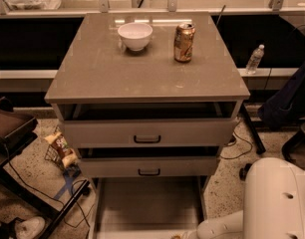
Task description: Open bottom drawer
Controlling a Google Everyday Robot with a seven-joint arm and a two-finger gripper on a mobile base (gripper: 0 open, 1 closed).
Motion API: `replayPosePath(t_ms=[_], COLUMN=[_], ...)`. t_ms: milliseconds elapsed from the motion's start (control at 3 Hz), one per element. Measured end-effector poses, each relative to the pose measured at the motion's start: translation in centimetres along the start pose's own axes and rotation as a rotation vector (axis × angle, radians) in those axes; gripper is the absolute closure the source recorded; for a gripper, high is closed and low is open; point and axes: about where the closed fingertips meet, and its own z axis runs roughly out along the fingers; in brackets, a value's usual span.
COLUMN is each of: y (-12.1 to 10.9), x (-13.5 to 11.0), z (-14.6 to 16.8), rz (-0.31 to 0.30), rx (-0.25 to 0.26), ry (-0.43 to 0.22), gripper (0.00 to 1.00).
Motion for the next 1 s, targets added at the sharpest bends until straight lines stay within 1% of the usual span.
replayPosePath(t_ms=[667, 1000], y=[0.25, 0.37], x=[-0.05, -0.08], z=[0.19, 0.28], rz=[0.0, 0.0], rx=[-0.005, -0.008], ry=[-0.001, -0.002], gripper=[0.15, 0.0])
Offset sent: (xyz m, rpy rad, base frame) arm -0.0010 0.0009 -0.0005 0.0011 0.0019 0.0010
